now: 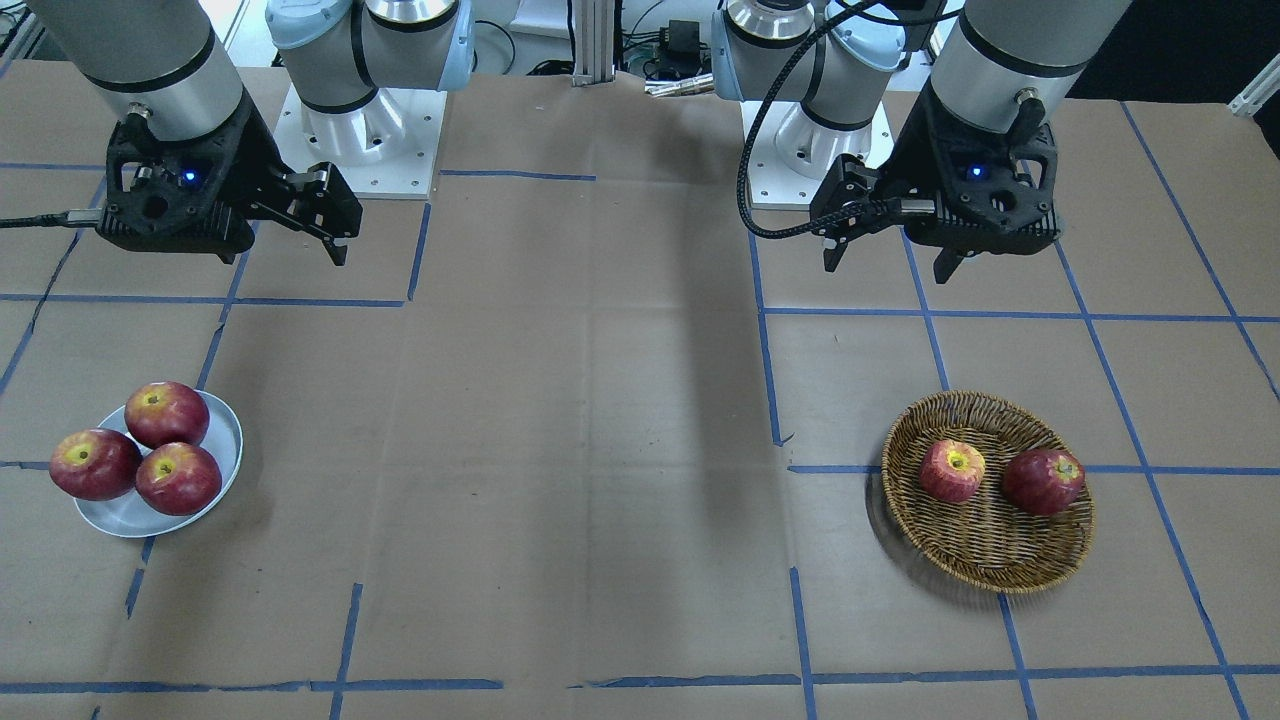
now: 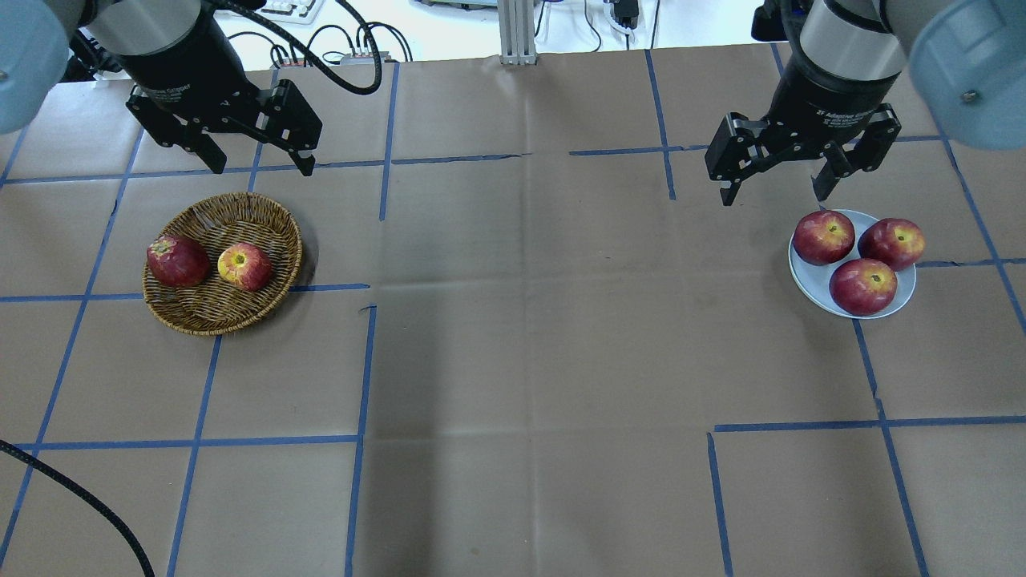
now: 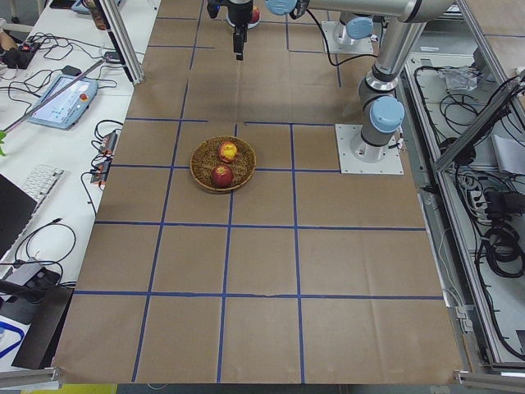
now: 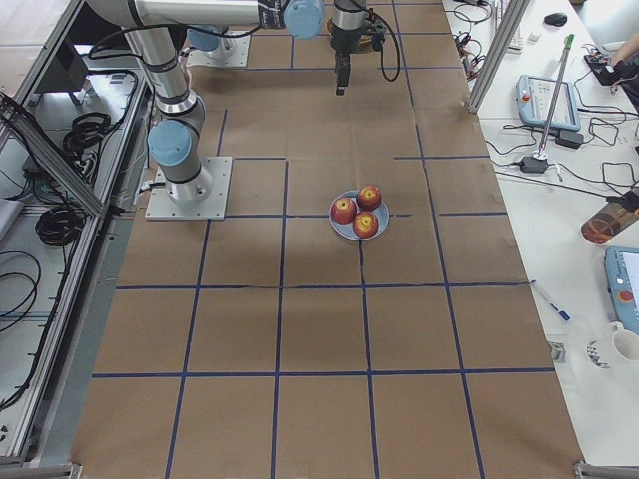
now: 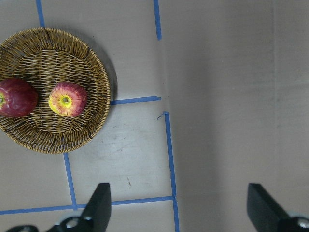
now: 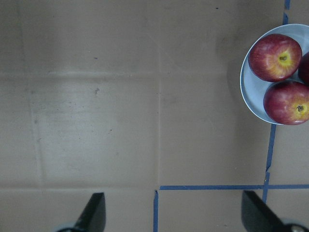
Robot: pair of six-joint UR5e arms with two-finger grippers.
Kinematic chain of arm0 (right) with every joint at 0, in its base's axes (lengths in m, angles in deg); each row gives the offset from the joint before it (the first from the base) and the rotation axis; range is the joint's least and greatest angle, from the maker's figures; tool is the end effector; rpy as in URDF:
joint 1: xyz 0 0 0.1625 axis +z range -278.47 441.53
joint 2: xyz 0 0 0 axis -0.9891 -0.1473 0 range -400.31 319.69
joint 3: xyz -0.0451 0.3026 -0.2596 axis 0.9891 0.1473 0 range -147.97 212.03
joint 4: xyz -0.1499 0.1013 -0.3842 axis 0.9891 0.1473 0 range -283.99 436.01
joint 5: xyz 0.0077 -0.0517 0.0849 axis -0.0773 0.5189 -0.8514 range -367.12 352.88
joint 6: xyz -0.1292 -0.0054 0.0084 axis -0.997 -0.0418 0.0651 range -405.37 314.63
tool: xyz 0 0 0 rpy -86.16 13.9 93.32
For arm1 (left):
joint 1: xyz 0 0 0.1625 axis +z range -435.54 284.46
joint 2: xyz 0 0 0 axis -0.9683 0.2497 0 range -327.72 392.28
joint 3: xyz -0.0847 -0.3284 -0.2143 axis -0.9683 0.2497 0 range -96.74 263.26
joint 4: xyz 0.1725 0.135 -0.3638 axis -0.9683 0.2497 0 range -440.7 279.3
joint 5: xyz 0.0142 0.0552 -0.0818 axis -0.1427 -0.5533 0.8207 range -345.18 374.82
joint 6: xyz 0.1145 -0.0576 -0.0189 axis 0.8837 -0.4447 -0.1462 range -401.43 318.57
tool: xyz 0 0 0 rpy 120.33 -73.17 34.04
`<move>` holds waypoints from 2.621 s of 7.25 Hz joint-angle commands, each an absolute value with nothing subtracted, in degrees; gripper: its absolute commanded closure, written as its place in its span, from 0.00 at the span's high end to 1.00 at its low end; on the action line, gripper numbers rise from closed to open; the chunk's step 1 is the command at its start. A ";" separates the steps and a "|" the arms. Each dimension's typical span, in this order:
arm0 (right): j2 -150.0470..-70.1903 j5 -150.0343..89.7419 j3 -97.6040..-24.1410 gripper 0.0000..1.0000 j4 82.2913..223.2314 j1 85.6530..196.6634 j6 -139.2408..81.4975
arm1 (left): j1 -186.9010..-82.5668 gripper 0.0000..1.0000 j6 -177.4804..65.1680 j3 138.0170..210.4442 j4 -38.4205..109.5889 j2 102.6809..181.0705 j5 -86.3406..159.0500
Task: Transfer apple from basket to plate
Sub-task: 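Move the left gripper toward the wicker basket, then lower the left gripper and grasp the red-yellow apple in the basket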
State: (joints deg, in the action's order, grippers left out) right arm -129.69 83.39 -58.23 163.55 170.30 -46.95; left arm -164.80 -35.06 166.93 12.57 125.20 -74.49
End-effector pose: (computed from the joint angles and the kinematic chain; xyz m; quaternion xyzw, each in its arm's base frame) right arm 0.1215 -0.5022 0.4223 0.0032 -0.9996 -0.0293 0.0038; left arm -0.1281 -0.5246 0.4579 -0.0491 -0.9988 0.0017 0.0059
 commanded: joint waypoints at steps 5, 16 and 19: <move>-129.70 83.40 -58.23 1.00 163.55 170.30 -46.95 | -164.92 0.99 -34.83 168.16 12.91 124.75 -74.74; -129.70 83.40 -58.23 1.00 163.55 170.30 -46.95 | -154.91 0.99 -6.30 174.31 1.17 131.39 -77.96; -129.70 83.40 -58.23 1.00 163.55 170.30 -46.95 | -148.14 0.99 4.93 181.83 -15.06 138.09 -79.40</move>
State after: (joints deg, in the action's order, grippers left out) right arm -129.70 83.40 -58.23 163.55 170.30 -46.92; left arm -149.87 -0.23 177.97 -7.92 136.25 -79.22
